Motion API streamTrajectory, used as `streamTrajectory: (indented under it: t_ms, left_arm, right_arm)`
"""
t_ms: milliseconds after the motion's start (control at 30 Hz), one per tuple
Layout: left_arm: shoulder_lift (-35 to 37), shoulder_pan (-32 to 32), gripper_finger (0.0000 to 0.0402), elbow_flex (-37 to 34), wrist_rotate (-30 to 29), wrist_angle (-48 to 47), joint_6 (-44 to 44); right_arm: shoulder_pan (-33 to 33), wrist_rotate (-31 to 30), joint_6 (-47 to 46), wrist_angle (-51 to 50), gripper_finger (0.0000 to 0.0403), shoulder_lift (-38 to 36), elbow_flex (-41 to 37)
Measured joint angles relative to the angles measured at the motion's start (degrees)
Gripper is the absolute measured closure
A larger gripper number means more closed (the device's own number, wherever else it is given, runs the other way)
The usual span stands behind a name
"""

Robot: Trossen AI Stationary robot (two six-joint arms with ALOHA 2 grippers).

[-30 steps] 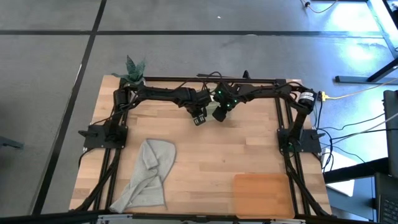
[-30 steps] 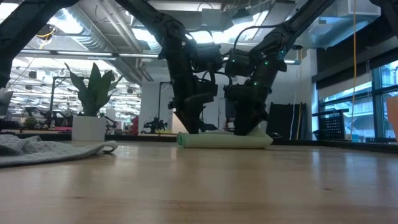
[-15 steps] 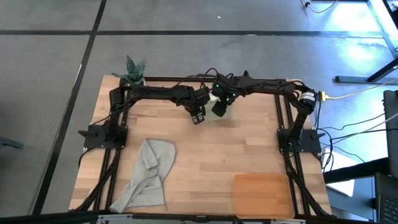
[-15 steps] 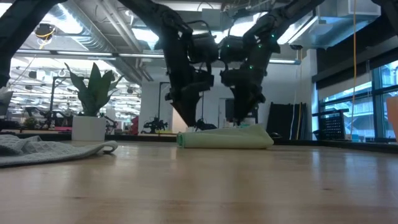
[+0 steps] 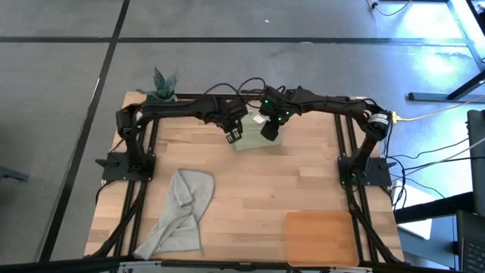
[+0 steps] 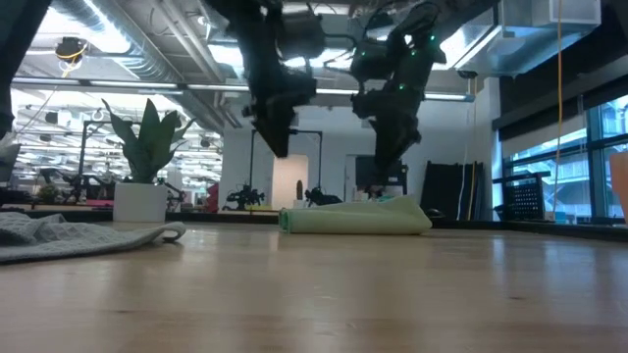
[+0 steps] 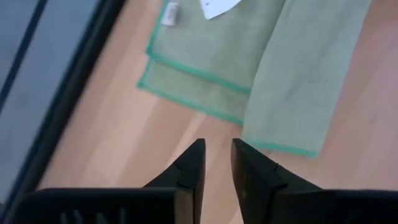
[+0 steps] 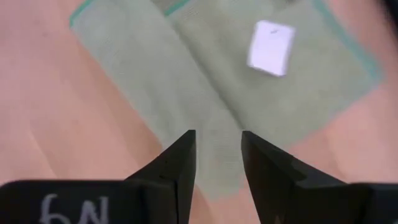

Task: Roll microfiber towels into tight, uniform cylinder then place into a basket
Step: Roll the green microfiber cloth

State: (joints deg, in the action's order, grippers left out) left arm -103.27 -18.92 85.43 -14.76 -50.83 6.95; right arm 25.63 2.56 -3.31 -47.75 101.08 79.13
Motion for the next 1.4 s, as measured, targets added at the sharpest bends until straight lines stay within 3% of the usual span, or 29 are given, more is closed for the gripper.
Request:
streamTrajectory:
  t_ms: [133,400,567,800,1100,1400]
  left_arm:
    - [4.02,0.00,0.0334,0.02,-0.99,-1.87,0.23]
    - [10.02,0.00,0.0334,0.02,-1.26,-6.81,2.42]
    - [12.27,0.22,0.0334,0.02,-1.27,-8.30,4.80]
    - [12.64,0.30,0.0334,0.02,-0.99,-9.18,5.17]
    - [12.53,0.35,0.0334,0.02,-0.82,-9.16,6.48]
    - [12.53,0.35,0.0334,0.02,-0.79,-9.16,6.48]
  right_arm:
    - [0.04,-3.54,0.67,-1.49,0.0272,-2.98,-0.01]
    - [-0.99,-3.61,9.64,-1.41,0.0272,-5.28,-3.02]
    - [-2.61,-1.93,12.72,11.81,0.0272,-4.86,-11.75]
    - [-2.71,-1.55,9.06,33.16,0.0272,-4.83,-23.21]
    - [-2.56,-5.89,7.86,39.35,0.0272,-4.57,-30.07]
    - [-2.12,-5.46,5.03,41.33,0.0272,-4.57,-31.55]
